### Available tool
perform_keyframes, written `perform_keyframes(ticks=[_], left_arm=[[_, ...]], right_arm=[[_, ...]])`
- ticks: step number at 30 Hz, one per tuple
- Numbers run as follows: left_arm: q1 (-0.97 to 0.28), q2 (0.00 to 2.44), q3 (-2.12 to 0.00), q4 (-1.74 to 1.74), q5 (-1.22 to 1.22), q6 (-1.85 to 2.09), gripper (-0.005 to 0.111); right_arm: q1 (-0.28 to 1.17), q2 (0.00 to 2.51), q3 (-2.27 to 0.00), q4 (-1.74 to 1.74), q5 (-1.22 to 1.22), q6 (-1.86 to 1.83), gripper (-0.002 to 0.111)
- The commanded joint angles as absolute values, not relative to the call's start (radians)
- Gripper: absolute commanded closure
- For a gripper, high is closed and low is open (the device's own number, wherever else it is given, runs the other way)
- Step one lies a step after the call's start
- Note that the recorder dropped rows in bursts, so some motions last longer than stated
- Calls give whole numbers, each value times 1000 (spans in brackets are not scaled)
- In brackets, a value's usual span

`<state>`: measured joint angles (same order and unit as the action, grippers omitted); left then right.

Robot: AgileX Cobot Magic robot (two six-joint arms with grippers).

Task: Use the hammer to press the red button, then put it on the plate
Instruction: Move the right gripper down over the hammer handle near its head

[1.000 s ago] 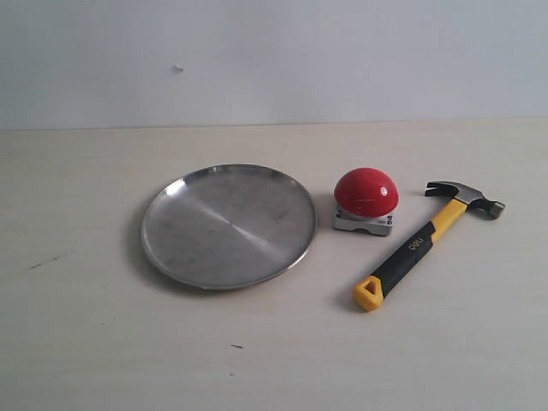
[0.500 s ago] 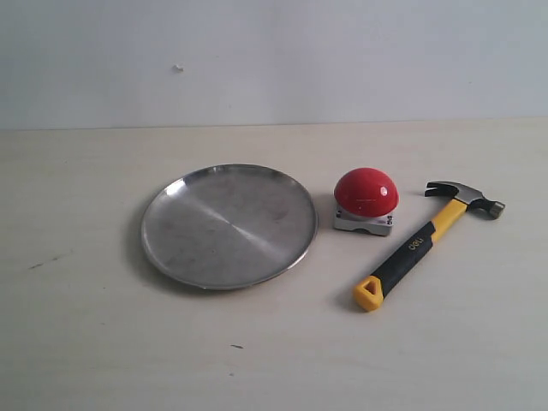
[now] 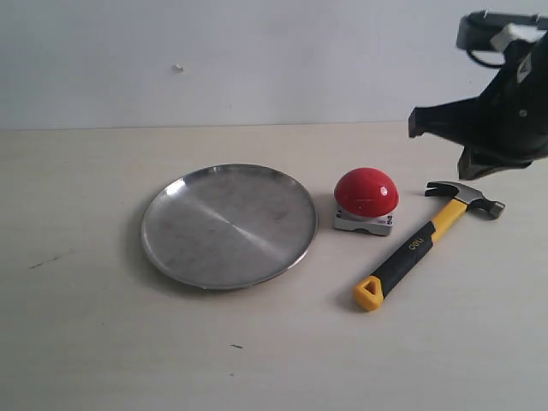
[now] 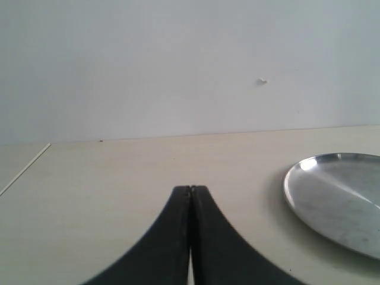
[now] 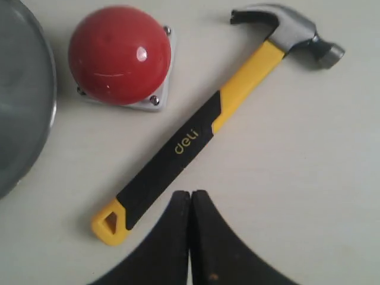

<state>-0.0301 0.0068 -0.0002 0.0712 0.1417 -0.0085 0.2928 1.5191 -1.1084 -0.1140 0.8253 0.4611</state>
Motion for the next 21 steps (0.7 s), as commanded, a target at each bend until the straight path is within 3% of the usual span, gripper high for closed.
perform_keyframes(ticks=[1, 21], left_arm=[[-30, 0, 0, 67, 140, -7, 107], [-30, 0, 0, 67, 140, -7, 107]], right_arm=[[297, 1604, -1115, -96, 820, 474, 108], [297, 1691, -1115, -84, 722, 482, 108]])
